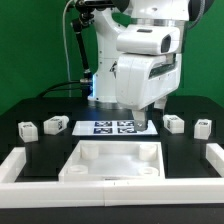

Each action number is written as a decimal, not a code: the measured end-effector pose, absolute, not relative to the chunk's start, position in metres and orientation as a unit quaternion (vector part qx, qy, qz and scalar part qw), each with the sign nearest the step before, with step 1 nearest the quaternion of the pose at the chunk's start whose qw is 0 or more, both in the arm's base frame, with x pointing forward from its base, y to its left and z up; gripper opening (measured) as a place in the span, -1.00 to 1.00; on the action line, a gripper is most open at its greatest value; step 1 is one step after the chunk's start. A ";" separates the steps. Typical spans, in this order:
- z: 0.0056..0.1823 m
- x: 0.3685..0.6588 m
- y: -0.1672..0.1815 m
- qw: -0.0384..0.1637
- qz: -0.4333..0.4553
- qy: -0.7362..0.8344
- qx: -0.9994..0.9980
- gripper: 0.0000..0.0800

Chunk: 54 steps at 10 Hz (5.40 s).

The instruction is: Assemble square table

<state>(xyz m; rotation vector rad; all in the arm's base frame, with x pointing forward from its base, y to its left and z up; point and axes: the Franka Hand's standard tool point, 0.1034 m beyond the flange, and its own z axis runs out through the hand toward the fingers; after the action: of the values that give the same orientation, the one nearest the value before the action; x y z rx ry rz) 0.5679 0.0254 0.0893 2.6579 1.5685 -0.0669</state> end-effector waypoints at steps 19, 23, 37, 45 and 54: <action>0.054 0.506 -0.029 -0.011 -0.039 0.665 0.746 0.62; 0.021 0.498 -0.025 -0.012 -0.026 0.666 0.746 0.62; 0.018 0.490 -0.024 -0.021 -0.038 0.669 0.742 -0.84; 0.017 0.495 0.071 -0.044 -0.030 0.693 0.719 -0.84; 0.017 0.494 0.070 -0.045 -0.031 0.692 0.720 0.59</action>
Offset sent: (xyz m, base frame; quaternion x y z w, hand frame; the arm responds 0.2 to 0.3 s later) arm 0.0000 0.0000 0.0000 0.0000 0.0000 -0.2571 0.9664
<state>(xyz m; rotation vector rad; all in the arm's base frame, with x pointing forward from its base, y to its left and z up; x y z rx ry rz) 0.4945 0.0705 0.0169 2.3279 2.2391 -0.1000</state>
